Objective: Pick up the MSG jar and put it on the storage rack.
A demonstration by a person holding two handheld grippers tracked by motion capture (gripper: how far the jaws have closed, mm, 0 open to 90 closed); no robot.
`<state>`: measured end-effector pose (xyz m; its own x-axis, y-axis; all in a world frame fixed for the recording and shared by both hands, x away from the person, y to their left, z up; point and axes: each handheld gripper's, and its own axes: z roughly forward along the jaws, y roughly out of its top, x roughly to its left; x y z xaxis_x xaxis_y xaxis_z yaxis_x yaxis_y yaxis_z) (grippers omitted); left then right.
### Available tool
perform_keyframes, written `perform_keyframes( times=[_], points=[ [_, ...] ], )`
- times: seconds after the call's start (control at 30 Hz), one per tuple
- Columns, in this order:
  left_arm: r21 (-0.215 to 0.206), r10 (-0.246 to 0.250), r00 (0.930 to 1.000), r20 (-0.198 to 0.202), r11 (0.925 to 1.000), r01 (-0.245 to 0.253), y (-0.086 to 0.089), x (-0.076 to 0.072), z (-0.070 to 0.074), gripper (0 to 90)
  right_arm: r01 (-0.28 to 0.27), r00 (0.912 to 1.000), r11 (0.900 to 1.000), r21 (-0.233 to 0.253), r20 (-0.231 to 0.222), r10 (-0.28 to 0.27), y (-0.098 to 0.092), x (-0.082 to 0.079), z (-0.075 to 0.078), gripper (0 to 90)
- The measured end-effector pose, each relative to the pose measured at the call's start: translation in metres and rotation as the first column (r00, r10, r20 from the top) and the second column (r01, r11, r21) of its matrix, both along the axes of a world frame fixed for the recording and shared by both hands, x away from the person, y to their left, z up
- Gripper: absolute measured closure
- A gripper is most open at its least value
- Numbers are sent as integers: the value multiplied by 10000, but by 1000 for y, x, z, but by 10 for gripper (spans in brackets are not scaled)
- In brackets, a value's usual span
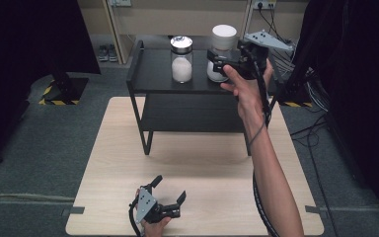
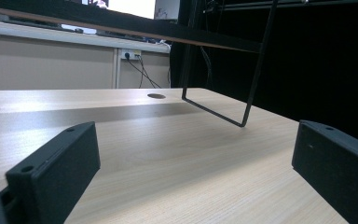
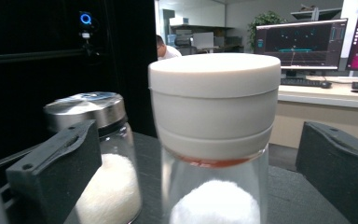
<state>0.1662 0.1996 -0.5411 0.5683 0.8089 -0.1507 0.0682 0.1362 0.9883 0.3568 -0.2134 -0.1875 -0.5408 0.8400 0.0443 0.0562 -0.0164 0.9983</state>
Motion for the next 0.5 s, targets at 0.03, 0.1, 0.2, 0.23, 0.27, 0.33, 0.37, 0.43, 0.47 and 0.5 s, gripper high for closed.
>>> perform_keyframes(
  times=[0.03, 0.1, 0.2, 0.23, 0.27, 0.33, 0.37, 0.43, 0.47, 0.5],
  points=[
    [-27, -8, 10000, -13, 10000, 7, 0, 0, 0, 2, -26, 10000, 10000, -26, 23, 26, -1, -2, 0, 4],
    [-49, -13, 10000, -26, 10000, 13, 1, 0, 0, 2, -77, 10000, 10000, 64, 42, 76, -4, -7, -2, 4],
    [-6, 21, 10000, -10, 10000, -21, 0, 0, 0, 2, -104, 9999, 9999, 61, 86, 103, -7, -14, -6, 4],
    [-7, 27, 10000, -19, 10000, -27, 0, 0, 0, 2, -160, 9999, 9998, 149, 67, 159, -9, -15, -7, 4],
    [-7, 46, 10000, -24, 10000, -46, -1, 0, 0, 2, -176, 9998, 9997, 166, 74, 175, -10, -17, -8, 4],
    [3, 63, 10000, -25, 10000, -63, -1, -1, 0, 2, -138, 9998, 9999, 27, 159, 137, -12, -23, -11, 4],
    [10, 82, 10000, -25, 10000, -82, -1, -1, 0, 2, -186, 9996, 9998, 80, 195, 184, -13, -24, -13, 4],
    [70, 112, 9999, -20, 9999, -112, -2, -1, 1, 2, -292, 9989, 9995, -83, 365, 295, -17, -30, -17, 4],
    [75, 126, 9999, -8, 9999, -126, -2, -2, 1, 2, -258, 9989, 9996, -125, 398, 263, -17, -33, -19, 4],
    [72, 141, 9999, -16, 9999, -141, -2, -2, 1, 2, -286, 9988, 9995, -116, 389, 290, -19, -35, -21, 4]
  ],
)
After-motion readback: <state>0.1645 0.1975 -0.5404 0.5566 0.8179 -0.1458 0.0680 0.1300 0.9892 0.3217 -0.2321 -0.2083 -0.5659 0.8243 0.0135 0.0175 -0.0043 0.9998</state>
